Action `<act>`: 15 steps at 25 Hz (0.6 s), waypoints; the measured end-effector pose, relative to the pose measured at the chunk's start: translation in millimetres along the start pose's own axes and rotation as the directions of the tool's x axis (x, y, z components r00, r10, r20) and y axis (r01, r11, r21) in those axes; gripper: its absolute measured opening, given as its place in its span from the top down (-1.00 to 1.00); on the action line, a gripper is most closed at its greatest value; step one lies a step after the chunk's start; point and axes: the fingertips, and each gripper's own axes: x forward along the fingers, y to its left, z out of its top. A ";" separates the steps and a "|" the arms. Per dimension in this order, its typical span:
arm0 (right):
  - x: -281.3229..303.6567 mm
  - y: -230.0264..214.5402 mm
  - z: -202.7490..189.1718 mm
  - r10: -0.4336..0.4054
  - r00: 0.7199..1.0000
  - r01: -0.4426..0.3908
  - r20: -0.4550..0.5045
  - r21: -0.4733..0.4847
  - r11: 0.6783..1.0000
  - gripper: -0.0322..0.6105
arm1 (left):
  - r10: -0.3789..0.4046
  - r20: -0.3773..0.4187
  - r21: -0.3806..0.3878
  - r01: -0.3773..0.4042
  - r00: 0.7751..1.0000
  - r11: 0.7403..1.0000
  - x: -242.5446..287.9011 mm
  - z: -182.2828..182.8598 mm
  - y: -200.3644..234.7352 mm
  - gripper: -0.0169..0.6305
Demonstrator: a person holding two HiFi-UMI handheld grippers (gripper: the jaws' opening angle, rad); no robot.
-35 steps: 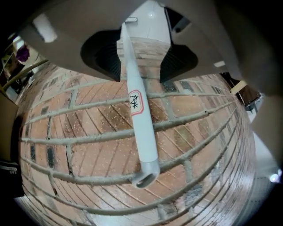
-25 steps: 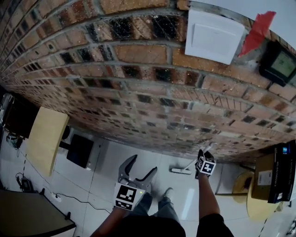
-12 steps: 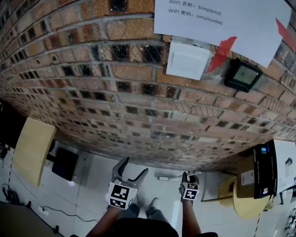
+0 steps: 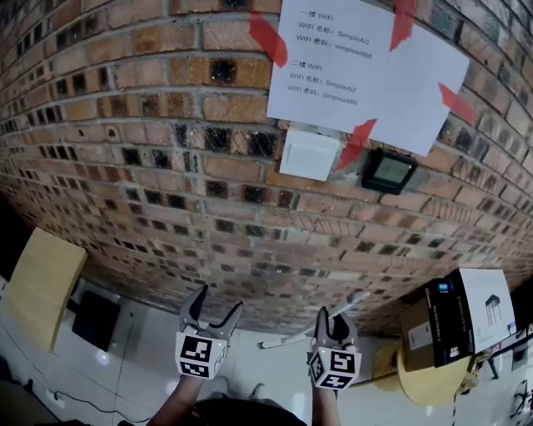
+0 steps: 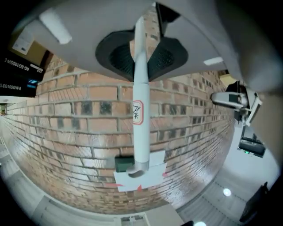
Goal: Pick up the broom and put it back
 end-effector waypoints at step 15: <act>-17.6 44.6 99.7 0.034 0.979 -0.050 0.200 0.076 0.996 0.61 | 0.053 0.214 0.074 -0.070 0.976 0.995 -30.6 84.0 16.9 -0.17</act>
